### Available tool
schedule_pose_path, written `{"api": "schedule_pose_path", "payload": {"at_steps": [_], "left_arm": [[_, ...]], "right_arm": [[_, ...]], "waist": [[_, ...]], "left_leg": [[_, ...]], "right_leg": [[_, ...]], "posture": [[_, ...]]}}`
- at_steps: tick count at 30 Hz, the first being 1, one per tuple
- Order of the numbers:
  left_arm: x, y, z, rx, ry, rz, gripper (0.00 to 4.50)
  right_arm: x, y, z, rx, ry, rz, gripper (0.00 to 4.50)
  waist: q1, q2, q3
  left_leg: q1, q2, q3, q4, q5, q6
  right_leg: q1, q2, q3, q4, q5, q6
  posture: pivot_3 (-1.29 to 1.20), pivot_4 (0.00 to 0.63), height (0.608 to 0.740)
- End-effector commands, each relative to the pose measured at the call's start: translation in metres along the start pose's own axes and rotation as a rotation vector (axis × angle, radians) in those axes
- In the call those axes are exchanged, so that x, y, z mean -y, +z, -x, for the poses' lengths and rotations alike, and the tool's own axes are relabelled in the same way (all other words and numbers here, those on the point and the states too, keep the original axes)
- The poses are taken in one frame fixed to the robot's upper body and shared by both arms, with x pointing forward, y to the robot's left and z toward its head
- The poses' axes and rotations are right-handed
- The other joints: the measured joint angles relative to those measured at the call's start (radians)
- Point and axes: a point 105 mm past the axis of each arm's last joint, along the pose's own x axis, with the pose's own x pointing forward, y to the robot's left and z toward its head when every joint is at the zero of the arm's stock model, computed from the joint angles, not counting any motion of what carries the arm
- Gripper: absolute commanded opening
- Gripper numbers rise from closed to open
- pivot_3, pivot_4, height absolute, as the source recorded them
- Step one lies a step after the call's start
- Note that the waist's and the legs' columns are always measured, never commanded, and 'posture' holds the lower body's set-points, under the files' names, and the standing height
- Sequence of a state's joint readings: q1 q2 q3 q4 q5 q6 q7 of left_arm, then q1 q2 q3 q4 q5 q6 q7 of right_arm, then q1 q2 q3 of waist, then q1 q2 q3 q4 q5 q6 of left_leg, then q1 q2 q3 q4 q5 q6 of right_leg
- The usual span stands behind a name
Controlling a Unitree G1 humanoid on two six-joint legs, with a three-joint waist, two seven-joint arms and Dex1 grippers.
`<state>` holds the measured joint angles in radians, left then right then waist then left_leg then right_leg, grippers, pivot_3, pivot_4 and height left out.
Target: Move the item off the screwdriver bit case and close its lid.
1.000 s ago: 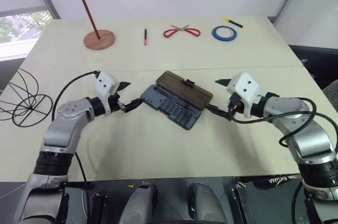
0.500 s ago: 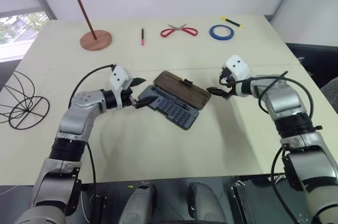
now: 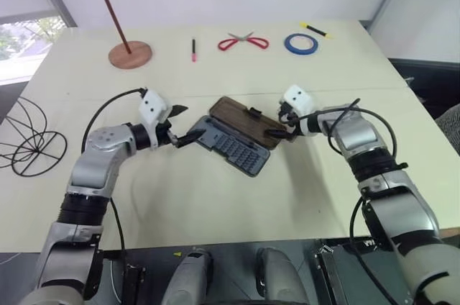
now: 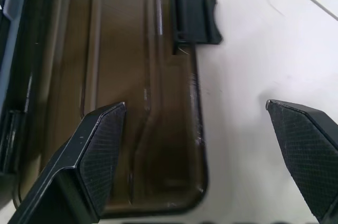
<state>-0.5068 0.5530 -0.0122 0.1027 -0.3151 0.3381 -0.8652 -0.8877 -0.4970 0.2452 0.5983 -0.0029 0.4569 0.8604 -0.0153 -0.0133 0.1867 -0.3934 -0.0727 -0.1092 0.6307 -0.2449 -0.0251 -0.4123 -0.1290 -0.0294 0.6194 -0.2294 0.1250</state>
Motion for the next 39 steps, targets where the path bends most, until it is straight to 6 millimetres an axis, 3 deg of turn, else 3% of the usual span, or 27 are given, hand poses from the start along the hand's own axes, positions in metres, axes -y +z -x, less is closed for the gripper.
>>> {"api": "schedule_pose_path", "payload": {"at_steps": [1, 3, 8, 9, 17, 27, 34, 39], "left_arm": [[-0.003, 0.016, 0.005, 0.046, 0.023, -0.048, 4.5], [-0.002, 0.015, 0.006, 0.043, 0.025, -0.048, 4.5], [-0.001, 0.014, 0.006, 0.039, 0.028, -0.049, 4.5], [-0.001, 0.014, 0.006, 0.037, 0.029, -0.052, 4.5], [-0.004, 0.015, 0.009, 0.039, 0.051, -0.065, 4.5], [-0.023, 0.033, 0.016, 0.087, 0.085, -0.014, 4.5], [-0.026, 0.038, 0.019, 0.101, 0.094, 0.004, 4.5], [-0.025, 0.039, 0.021, 0.104, 0.096, 0.01, 4.5]], "right_arm": [[0.005, 0.01, 0.0, 0.017, -0.022, 0.036, 3.92], [0.005, 0.008, -0.001, 0.012, -0.023, 0.036, 3.19], [0.01, -0.001, 0.0, -0.013, -0.03, 0.04, 0.41], [0.01, -0.004, 0.001, -0.019, -0.031, 0.042, 0.06], [0.0, -0.009, -0.002, -0.027, 0.02, 0.144, 0.06], [-0.024, 0.042, 0.006, 0.173, 0.049, 0.682, 0.06], [-0.05, 0.08, 0.005, 0.313, 0.099, 0.804, 0.06], [-0.071, 0.082, 0.004, 0.339, 0.164, 0.839, 0.06]], "waist": [[-0.002, 0.0, 0.0], [-0.002, 0.0, 0.0], [-0.003, 0.0, 0.0], [-0.003, 0.0, 0.0], [-0.003, 0.0, 0.0], [-0.007, 0.0, 0.0], [-0.008, 0.0, 0.0], [-0.005, 0.0, 0.0]], "left_leg": [[0.0, 0.0, 0.0, 0.0, 0.0, 0.0], [0.0, 0.0, 0.0, 0.0, 0.0, 0.0], [0.0, 0.0, 0.0, 0.0, 0.0, 0.0], [0.0, 0.0, 0.0, 0.0, 0.0, 0.0], [0.001, 0.0, 0.0, 0.0, 0.0, 0.0], [0.001, 0.0, 0.0, 0.0, 0.0, -0.001], [0.001, 0.0, 0.0, -0.001, 0.004, -0.006], [0.001, 0.0, 0.0, 0.0, 0.004, -0.006]], "right_leg": [[0.0, 0.0, 0.0, 0.0, 0.0, 0.0], [0.0, 0.0, 0.0, 0.0, 0.0, 0.0], [0.0, 0.0, 0.0, 0.001, 0.0, 0.0], [0.0, 0.0, 0.0, 0.001, 0.0, 0.0], [0.0, 0.0, 0.0, 0.001, 0.0, 0.0], [0.0, 0.0, 0.0, 0.001, 0.0, 0.0], [0.0, 0.0, 0.0, 0.001, 0.0, 0.0], [0.0, 0.0, 0.0, 0.001, 0.0, 0.0]], "posture": [[0.0, 0.15, 0.74], [0.0, 0.15, 0.74], [0.0, 0.15, 0.74], [0.0, 0.15, 0.74], [0.0, 0.15, 0.74], [0.0, 0.15, 0.74], [0.0, 0.15, 0.74], [0.0, 0.15, 0.74]]}}
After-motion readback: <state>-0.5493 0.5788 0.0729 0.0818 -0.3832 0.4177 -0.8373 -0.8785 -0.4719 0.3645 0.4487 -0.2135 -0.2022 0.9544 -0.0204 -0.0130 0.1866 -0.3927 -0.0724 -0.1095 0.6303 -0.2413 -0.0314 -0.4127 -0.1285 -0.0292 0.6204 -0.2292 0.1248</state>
